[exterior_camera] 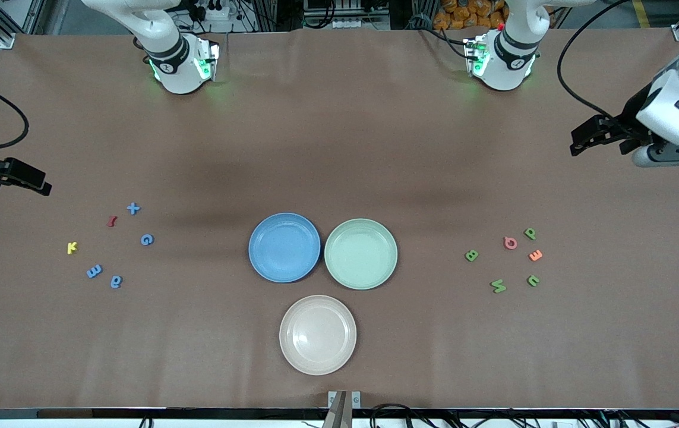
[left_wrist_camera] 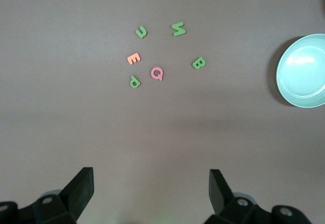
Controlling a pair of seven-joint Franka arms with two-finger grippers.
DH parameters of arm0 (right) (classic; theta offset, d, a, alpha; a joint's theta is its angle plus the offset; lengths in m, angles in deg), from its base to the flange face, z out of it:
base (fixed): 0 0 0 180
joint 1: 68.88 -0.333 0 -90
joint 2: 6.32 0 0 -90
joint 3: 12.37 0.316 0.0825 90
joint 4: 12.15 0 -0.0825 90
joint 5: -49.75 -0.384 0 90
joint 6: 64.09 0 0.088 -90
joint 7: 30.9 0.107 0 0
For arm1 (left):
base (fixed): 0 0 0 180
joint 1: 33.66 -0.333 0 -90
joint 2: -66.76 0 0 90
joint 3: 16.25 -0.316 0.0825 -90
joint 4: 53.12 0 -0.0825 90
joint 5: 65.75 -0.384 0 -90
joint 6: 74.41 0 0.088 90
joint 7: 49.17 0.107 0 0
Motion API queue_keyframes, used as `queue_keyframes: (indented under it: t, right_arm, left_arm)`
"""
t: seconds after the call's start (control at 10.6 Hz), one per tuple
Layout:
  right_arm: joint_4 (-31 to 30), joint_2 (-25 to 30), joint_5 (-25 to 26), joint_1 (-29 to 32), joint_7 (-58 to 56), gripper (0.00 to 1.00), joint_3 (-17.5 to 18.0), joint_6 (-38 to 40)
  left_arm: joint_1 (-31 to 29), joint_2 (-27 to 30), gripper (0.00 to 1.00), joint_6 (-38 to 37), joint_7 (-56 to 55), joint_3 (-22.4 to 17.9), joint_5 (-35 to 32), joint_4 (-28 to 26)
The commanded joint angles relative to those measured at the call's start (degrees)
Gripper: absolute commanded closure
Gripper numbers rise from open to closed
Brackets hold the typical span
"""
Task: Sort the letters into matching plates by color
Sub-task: 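Move both grippers from rest toward their letter clusters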
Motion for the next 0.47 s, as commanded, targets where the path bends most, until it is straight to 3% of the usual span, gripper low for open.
queue_keyframes:
  t: [0.0, 0.38]
  right_arm:
    - [-0.26, 0.11, 0.61, 0.35, -0.23, 0.0, 0.38, -1.29]
    - [-4.03, 0.2, 0.61, 0.62, -0.23, 0.0, 0.38, -4.97]
  left_arm:
    - [0.19, 1.29, 0.0, 3.86, -4.4, 0.99, 0.34, -5.38]
    - [0.1, 2.43, 0.0, 10.1, -8.63, 1.45, -1.16, -13.2]
